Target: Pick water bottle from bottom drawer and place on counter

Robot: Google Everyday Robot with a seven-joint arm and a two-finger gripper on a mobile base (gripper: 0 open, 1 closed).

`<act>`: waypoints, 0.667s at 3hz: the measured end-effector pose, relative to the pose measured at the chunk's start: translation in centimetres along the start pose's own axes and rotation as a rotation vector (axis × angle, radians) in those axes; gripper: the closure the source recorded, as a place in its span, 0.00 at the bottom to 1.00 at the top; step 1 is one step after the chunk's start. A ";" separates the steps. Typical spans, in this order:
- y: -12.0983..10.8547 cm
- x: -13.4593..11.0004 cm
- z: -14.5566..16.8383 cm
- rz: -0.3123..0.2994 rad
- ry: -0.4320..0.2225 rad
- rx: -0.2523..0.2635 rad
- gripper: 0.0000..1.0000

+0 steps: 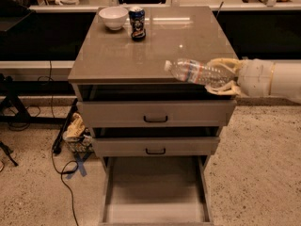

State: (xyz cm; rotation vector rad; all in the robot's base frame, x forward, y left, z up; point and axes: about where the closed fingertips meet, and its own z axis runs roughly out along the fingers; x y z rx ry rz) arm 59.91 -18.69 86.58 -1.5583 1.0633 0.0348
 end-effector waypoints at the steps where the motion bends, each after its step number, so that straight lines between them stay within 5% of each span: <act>1: -3.4 1.2 2.2 0.084 0.027 0.070 1.00; 2: -3.9 1.3 2.5 0.102 0.031 0.086 1.00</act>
Offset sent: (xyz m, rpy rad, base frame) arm 0.0353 0.0063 0.0109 0.0592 0.0261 -0.0741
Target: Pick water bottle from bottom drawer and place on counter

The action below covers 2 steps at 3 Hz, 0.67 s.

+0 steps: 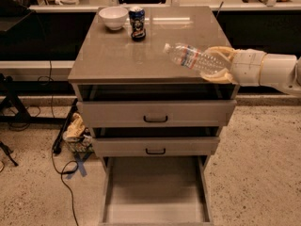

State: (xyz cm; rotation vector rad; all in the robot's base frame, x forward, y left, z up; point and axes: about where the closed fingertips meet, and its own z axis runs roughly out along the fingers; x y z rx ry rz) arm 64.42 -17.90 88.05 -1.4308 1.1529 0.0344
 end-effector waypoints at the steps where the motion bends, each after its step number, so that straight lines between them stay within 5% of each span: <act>1: -0.2 0.0 1.2 0.041 -0.011 0.021 1.00; 2: -2.3 0.2 2.8 0.116 -0.034 0.067 1.00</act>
Offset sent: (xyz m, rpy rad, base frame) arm 0.0760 0.0101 0.0407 0.2591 0.0595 -0.1146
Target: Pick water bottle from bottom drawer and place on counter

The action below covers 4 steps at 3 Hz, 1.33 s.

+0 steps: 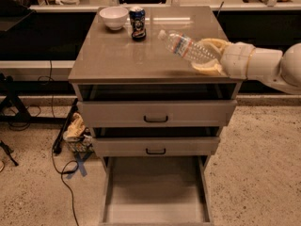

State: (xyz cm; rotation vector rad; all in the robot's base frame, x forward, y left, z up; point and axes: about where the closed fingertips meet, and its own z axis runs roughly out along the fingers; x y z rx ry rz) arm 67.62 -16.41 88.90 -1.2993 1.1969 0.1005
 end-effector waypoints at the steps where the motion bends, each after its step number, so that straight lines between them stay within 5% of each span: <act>1: -4.1 0.3 1.7 0.105 0.033 0.051 1.00; 3: -6.0 3.9 4.4 0.323 0.120 0.009 1.00; 4: -6.0 5.8 5.7 0.421 0.131 -0.016 0.81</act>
Offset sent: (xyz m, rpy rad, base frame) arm 0.0884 -0.0173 0.0198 0.1274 0.2926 -0.1930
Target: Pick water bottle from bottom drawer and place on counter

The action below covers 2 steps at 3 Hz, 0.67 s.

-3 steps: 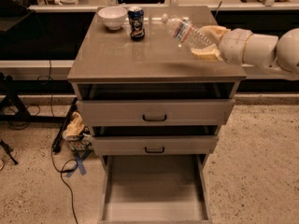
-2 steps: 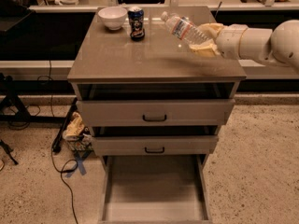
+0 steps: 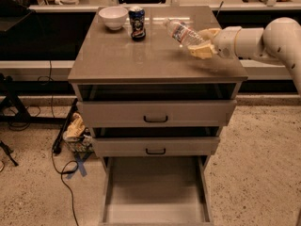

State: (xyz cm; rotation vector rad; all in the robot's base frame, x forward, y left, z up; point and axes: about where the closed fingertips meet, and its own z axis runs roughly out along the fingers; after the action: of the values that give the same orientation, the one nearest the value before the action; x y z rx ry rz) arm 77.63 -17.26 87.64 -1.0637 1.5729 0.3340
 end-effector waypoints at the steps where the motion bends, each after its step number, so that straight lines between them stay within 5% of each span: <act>1: -0.4 0.8 1.2 0.050 -0.001 -0.021 0.58; 2: -0.7 1.4 2.3 0.082 -0.008 -0.038 0.34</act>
Offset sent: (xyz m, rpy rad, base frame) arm 0.0327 0.0025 -0.0233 0.0876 0.0983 0.0113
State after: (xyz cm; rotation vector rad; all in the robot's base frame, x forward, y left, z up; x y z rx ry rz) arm 79.66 -16.64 85.91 -1.0274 1.6114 0.4248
